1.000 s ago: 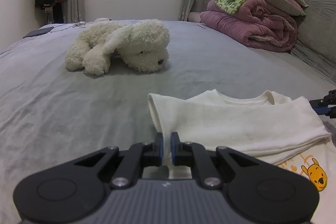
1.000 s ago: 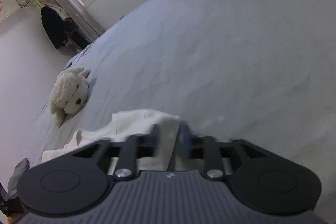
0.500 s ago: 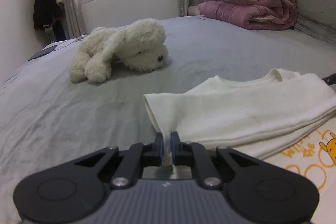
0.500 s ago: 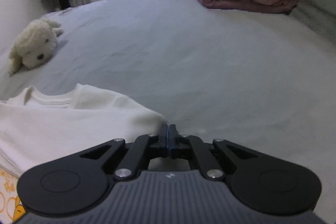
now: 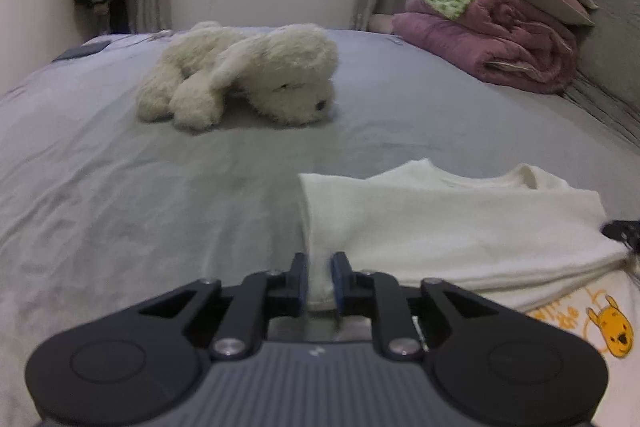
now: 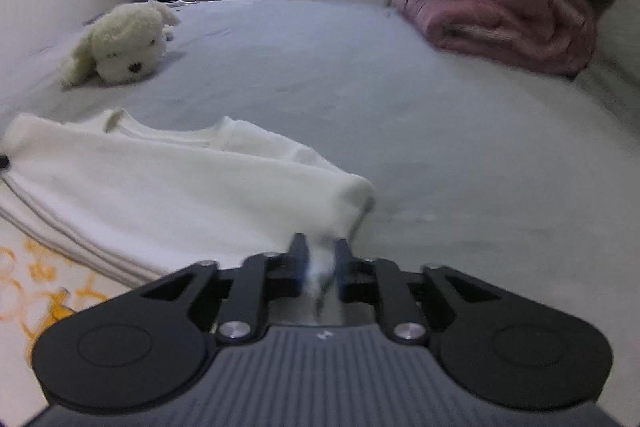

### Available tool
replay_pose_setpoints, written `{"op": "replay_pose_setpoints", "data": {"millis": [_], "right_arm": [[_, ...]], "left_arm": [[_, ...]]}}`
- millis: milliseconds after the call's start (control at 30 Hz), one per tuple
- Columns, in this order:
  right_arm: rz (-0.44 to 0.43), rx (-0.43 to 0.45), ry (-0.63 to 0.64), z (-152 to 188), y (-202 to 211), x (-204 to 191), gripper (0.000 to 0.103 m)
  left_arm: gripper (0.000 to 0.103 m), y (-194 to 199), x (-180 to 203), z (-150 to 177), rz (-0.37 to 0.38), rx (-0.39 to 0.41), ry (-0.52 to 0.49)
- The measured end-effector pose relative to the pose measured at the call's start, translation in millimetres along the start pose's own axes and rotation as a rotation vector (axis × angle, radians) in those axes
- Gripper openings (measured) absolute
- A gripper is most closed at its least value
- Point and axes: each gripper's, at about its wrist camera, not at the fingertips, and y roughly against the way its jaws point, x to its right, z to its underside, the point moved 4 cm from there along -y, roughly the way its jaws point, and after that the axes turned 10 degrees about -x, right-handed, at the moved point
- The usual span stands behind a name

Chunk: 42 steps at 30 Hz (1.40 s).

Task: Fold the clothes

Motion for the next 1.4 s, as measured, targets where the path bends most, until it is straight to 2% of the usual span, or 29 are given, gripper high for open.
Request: {"op": "replay_pose_setpoints", "data": {"millis": [67,167,267,367,433,500,600,700,867,900,967,1000,1100,1233,1400], "right_arm": [[0.044,-0.001,0.041,-0.2,3.7,-4.7,0.020],[0.065,-0.009,0.041,0.6,6.7,-1.9,0.020],[0.106,-0.032,0.052,5.0,5.3,-1.6,0.020],[0.152,-0.056,0.067,4.2,1.7,-2.7,0.020],[0.108,0.001,0.053,-0.3,11.3,-6.1,0.020],[0.062,0.047,0.039,-4.3,19.5,-9.5,0.020],[-0.015,0.025,0.020,-5.5,19.5,-15.5,0.020],[-0.032,0.002,-0.037,0.5,17.0,-3.1,0.022],[-0.186,-0.025,-0.156,2.2,16.0,6.9,0.034],[-0.178,-0.044,-0.164,4.5,13.9,4.3,0.034],[-0.153,-0.081,-0.173,10.6,7.6,2.9,0.025],[-0.167,-0.078,-0.184,12.3,8.6,3.9,0.024],[-0.177,-0.072,-0.180,9.4,13.2,5.0,0.016],[-0.269,-0.060,-0.280,8.2,18.2,22.4,0.015],[-0.429,-0.092,-0.467,20.9,6.5,47.7,0.015]], "left_arm": [[0.027,0.8,-4.3,-2.1,-0.020,0.006,0.000],[0.027,6.2,-11.3,-6.6,-0.079,0.023,0.003],[0.026,12.3,-27.8,-11.2,-0.063,0.039,0.071],[0.024,20.6,-34.2,-14.9,-0.055,0.073,0.097],[0.024,28.1,-25.6,-19.4,-0.002,0.110,0.078],[0.024,25.6,-12.4,-22.5,0.024,0.100,0.053],[0.024,9.3,-2.4,-18.3,0.020,0.016,0.052],[0.024,-4.1,-11.2,-9.9,0.046,-0.040,0.110],[0.024,-10.9,-26.6,-6.0,0.180,-0.062,0.261],[0.024,-12.1,-25.5,-4.3,0.188,-0.067,0.267],[0.022,-12.4,-24.8,-2.3,0.192,-0.074,0.269],[0.014,-11.4,-25.0,-2.3,0.203,-0.076,0.273],[0.010,-4.8,-24.4,-5.7,0.218,-0.079,0.297],[0.009,6.0,-20.6,-13.7,0.222,-0.092,0.300],[0.009,-13.4,-26.5,1.3,0.241,-0.138,0.337]]}}
